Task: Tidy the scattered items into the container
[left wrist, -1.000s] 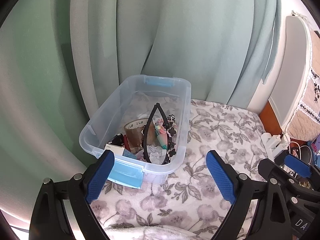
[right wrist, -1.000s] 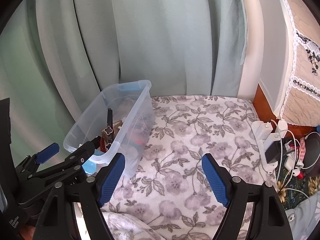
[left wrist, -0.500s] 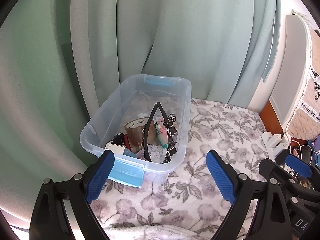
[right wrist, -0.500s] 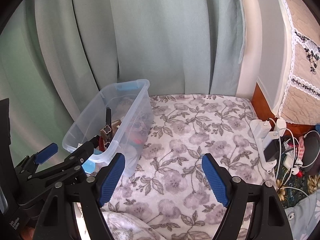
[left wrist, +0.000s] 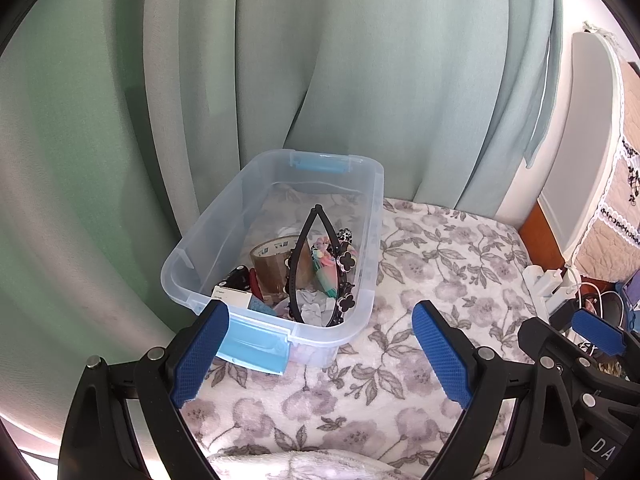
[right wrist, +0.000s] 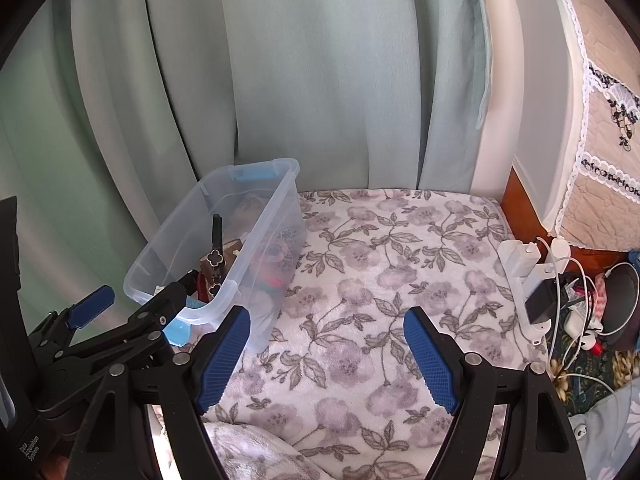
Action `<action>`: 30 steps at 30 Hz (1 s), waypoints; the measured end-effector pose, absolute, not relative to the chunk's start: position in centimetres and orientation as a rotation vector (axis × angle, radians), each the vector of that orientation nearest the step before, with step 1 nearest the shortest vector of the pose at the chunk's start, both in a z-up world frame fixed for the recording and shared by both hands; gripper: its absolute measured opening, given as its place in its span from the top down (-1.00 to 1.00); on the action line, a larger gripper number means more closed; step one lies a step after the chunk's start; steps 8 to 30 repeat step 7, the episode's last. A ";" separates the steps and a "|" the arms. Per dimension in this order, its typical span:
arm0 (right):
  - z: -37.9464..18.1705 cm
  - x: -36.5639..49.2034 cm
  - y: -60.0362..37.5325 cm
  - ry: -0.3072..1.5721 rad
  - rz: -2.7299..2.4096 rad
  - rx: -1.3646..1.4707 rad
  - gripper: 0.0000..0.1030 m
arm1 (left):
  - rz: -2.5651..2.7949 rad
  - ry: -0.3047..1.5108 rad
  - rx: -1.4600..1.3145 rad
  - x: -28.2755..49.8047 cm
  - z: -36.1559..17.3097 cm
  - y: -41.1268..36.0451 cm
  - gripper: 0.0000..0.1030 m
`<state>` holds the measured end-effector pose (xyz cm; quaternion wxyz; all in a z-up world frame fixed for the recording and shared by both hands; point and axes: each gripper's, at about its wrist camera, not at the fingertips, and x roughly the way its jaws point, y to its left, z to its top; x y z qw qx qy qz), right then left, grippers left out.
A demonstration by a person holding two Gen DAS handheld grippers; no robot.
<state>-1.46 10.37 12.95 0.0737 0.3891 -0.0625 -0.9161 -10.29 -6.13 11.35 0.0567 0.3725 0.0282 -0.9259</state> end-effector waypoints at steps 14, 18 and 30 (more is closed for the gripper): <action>13.1 -1.4 10.4 -0.181 -2.752 1.165 -0.60 | -2.802 0.086 1.126 -10.3 11.4 -6.0 -0.81; 13.1 -1.4 10.4 -0.181 -2.752 1.165 -0.60 | -2.802 0.086 1.126 -10.3 11.4 -6.0 -0.81; 13.1 -1.4 10.4 -0.181 -2.752 1.165 -0.60 | -2.802 0.086 1.126 -10.3 11.4 -6.0 -0.81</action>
